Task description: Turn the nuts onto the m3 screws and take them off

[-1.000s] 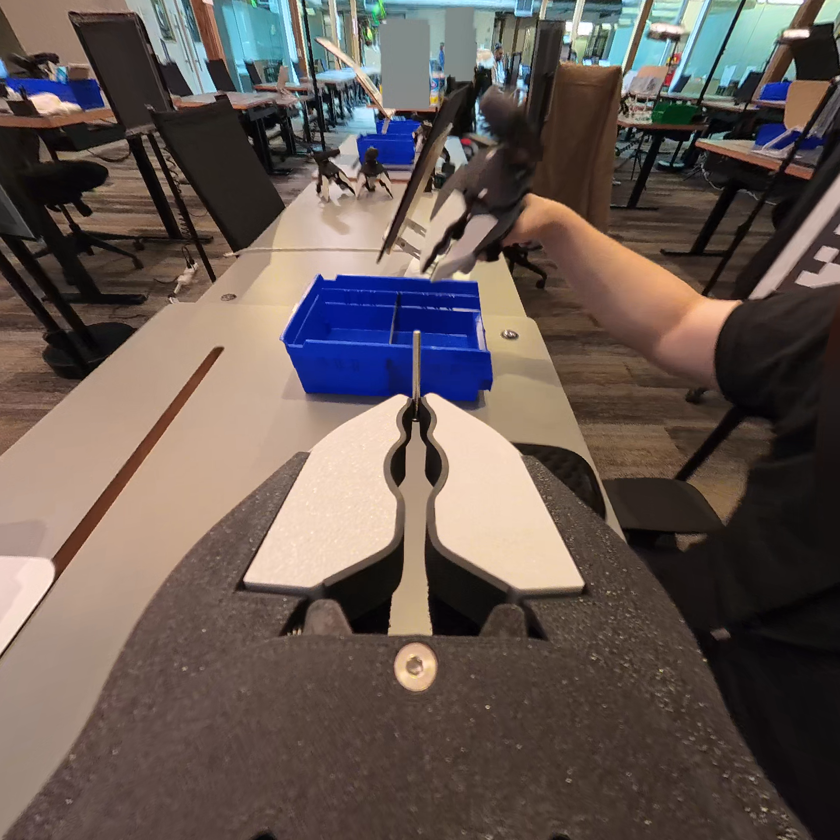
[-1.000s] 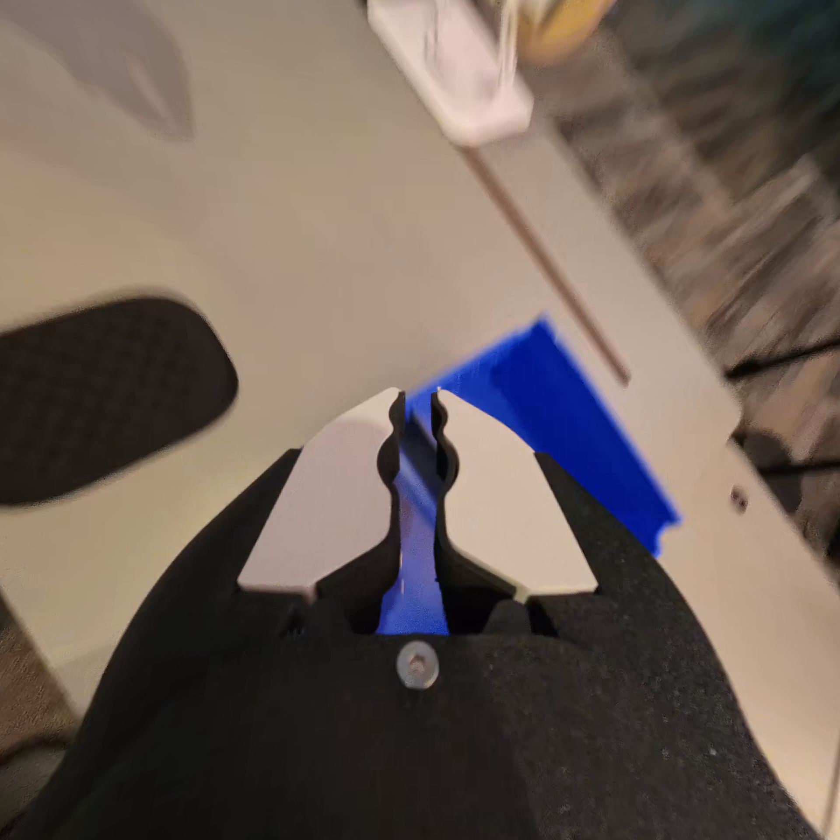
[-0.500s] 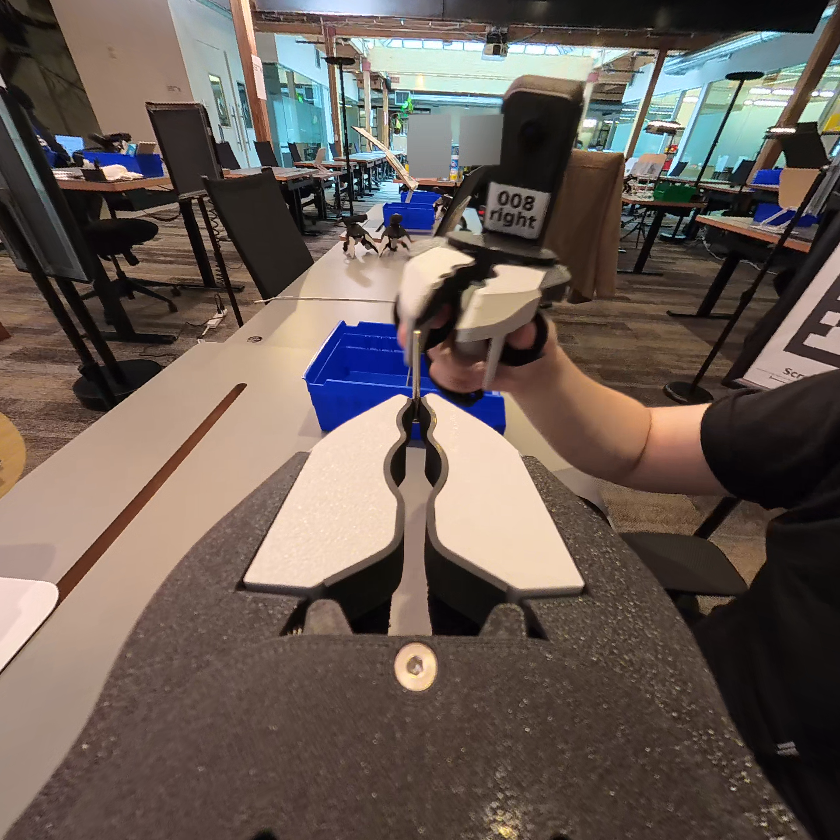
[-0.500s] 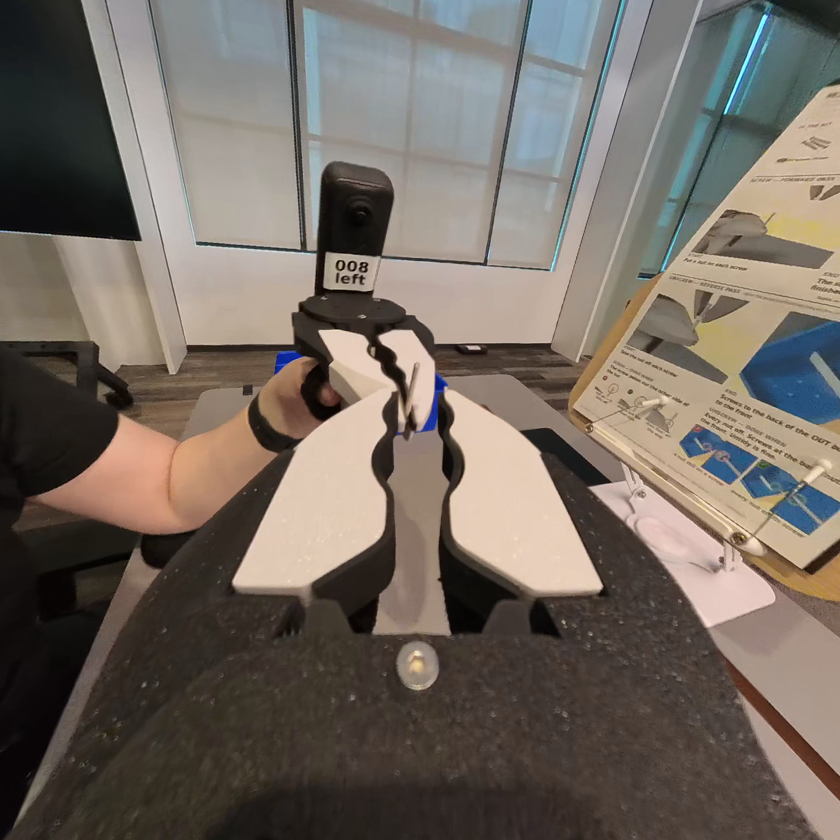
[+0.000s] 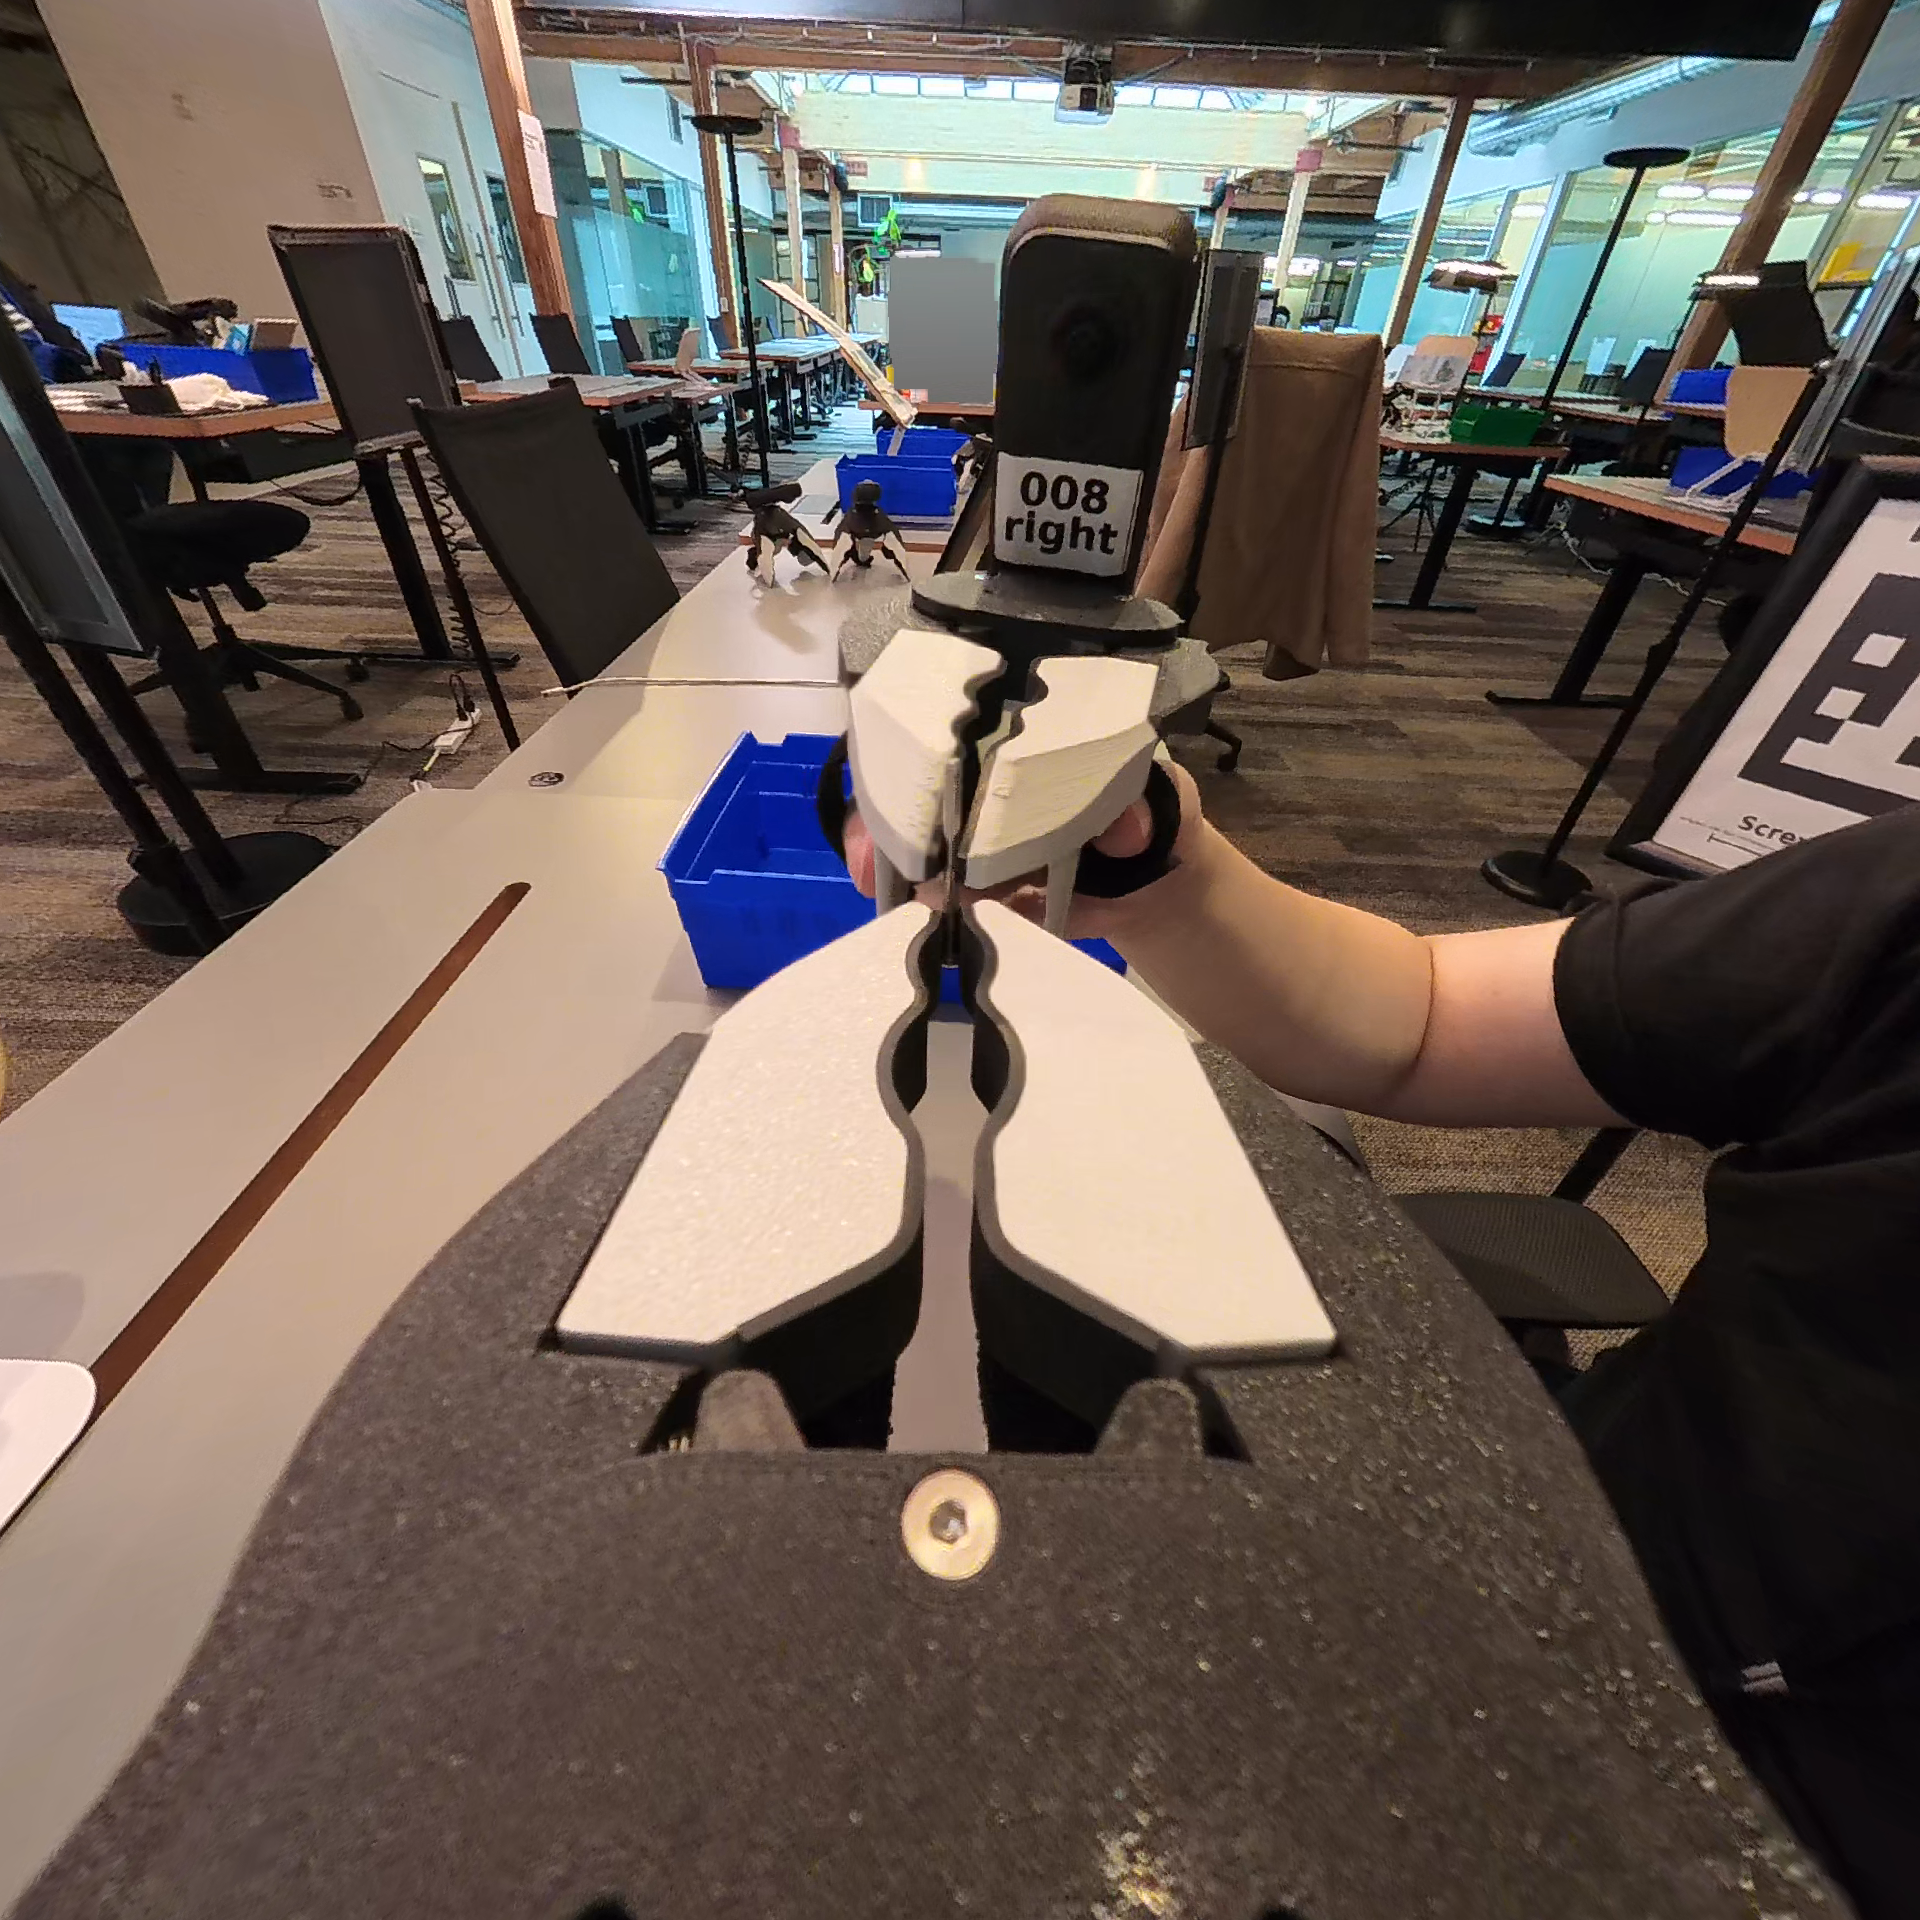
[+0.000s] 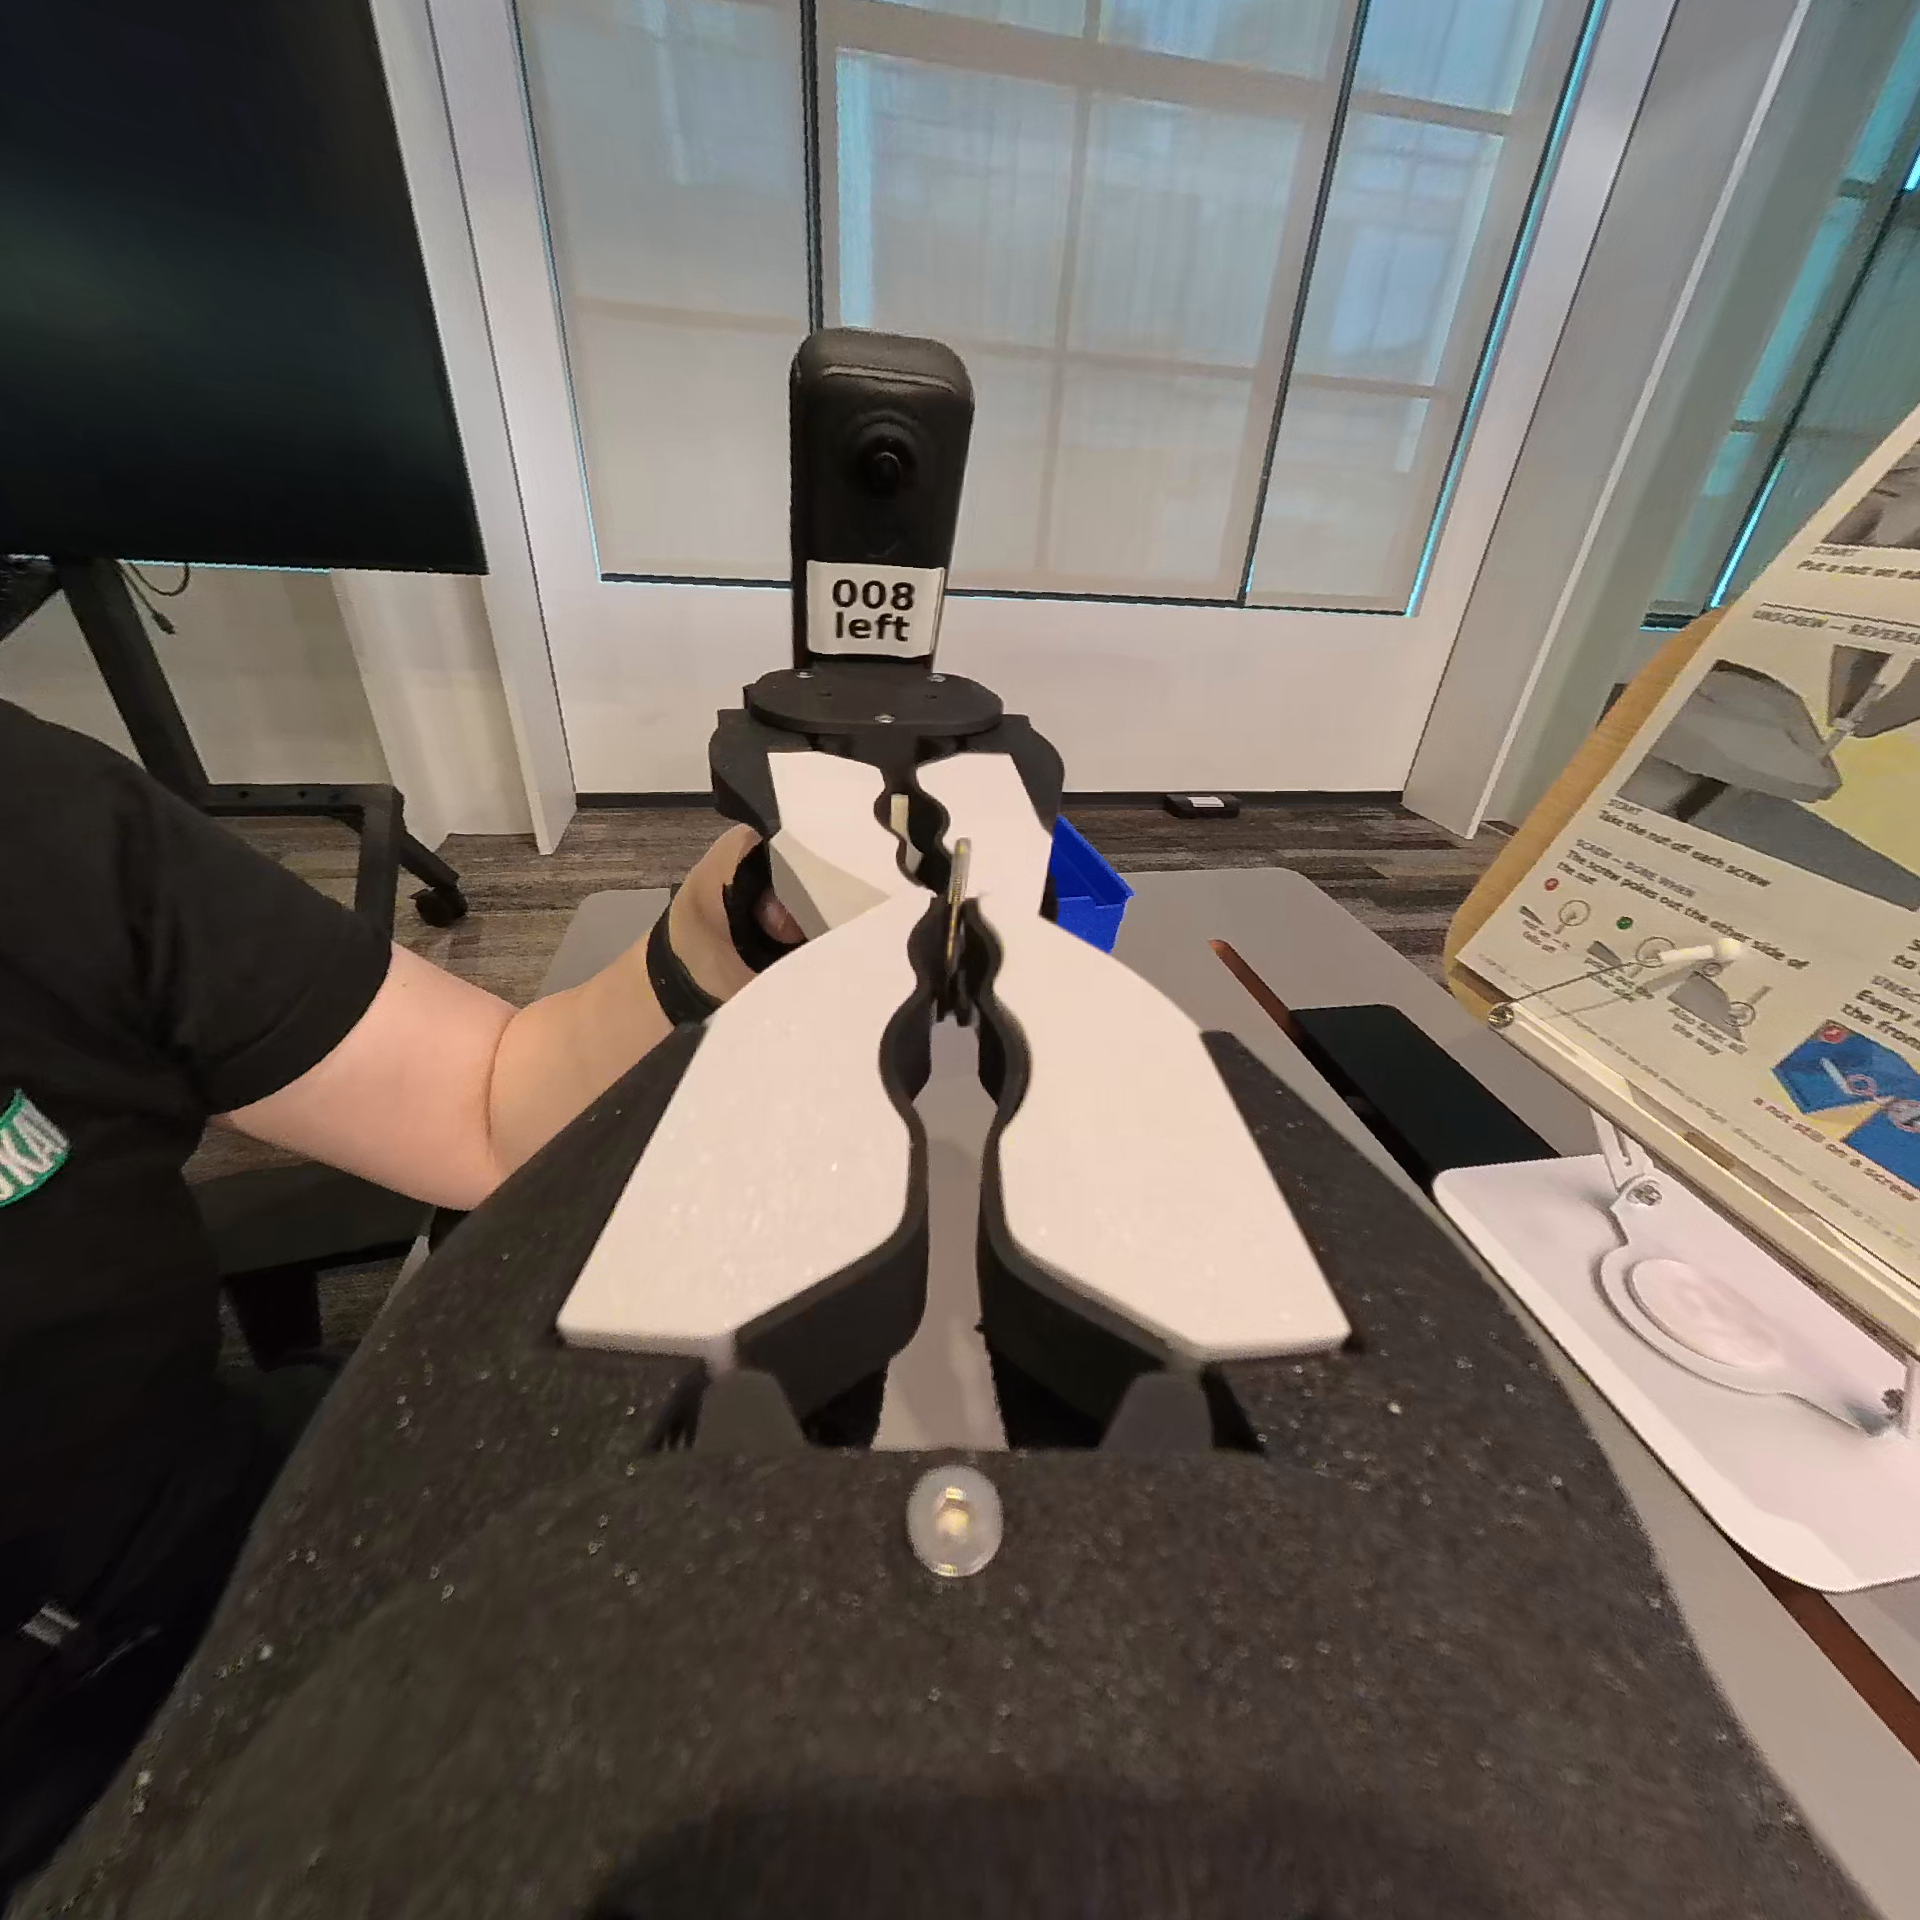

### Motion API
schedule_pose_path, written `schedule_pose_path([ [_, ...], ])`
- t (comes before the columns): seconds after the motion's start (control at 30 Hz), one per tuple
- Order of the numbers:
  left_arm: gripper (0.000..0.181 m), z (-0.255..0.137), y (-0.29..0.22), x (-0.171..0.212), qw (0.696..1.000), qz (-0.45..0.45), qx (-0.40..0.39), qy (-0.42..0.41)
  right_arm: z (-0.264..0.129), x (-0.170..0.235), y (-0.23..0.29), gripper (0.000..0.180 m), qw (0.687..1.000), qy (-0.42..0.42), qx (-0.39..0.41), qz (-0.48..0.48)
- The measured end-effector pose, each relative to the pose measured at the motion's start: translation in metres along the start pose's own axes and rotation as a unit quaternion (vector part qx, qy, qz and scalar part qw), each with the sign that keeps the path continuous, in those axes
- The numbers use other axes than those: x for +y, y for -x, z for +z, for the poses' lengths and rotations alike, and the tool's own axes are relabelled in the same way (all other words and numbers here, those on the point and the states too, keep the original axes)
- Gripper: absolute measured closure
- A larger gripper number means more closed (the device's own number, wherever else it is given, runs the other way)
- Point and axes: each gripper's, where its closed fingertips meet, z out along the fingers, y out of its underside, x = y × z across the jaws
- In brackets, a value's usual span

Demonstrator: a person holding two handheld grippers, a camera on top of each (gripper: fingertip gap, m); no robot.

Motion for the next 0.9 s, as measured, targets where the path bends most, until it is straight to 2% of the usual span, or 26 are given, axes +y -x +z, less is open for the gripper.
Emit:
schedule_pose_path([
  [0.13,0.178,0.001,-0.002,0.000,1.000,0.004,0.004,-0.001,-0.001,0.000,0.002,0.178,1.000,-0.006,-0.009,0.011],
  [0.23,0.162,0.003,-0.005,0.000,1.000,-0.003,0.013,-0.002,-0.006,0.001,-0.002,0.178,1.000,-0.011,-0.005,0.029],
  [0.33,0.139,0.002,0.001,0.004,1.000,-0.004,-0.006,0.011,-0.017,-0.004,-0.008,0.178,0.998,-0.024,0.006,0.049],
  [0.37,0.139,0.001,0.003,0.006,1.000,0.000,-0.011,0.019,-0.026,-0.011,-0.009,0.178,0.998,-0.035,0.007,0.053],
  [0.47,0.139,-0.003,0.007,0.005,1.000,0.000,-0.022,0.017,-0.066,-0.034,-0.023,0.178,0.996,-0.038,0.067,0.037],
  [0.53,0.141,-0.007,0.010,0.003,1.000,-0.003,-0.028,0.012,-0.106,-0.034,-0.050,0.177,0.987,0.034,0.157,-0.002],
  [0.6,0.141,-0.010,0.014,0.004,0.999,-0.006,-0.036,0.017,-0.160,-0.019,-0.088,0.178,0.955,0.151,0.253,-0.028],
  [0.67,0.142,-0.013,0.018,0.006,0.998,-0.001,-0.050,0.025,-0.226,0.014,-0.129,0.177,0.897,0.291,0.333,-0.013],
  [0.73,0.142,-0.014,0.019,0.006,0.998,0.003,-0.055,0.030,-0.285,0.066,-0.150,0.178,0.838,0.427,0.336,0.046],
  [0.8,0.143,-0.013,0.018,0.007,0.998,0.004,-0.055,0.033,-0.322,0.118,-0.153,0.176,0.799,0.512,0.295,0.107],
  [0.87,0.143,-0.013,0.018,0.008,0.998,0.007,-0.058,0.038,-0.360,0.161,-0.158,0.177,0.744,0.589,0.289,0.126],
  [0.9,0.143,-0.013,0.018,0.009,0.997,0.009,-0.059,0.043,-0.371,0.179,-0.159,0.177,0.728,0.614,0.276,0.131],
])
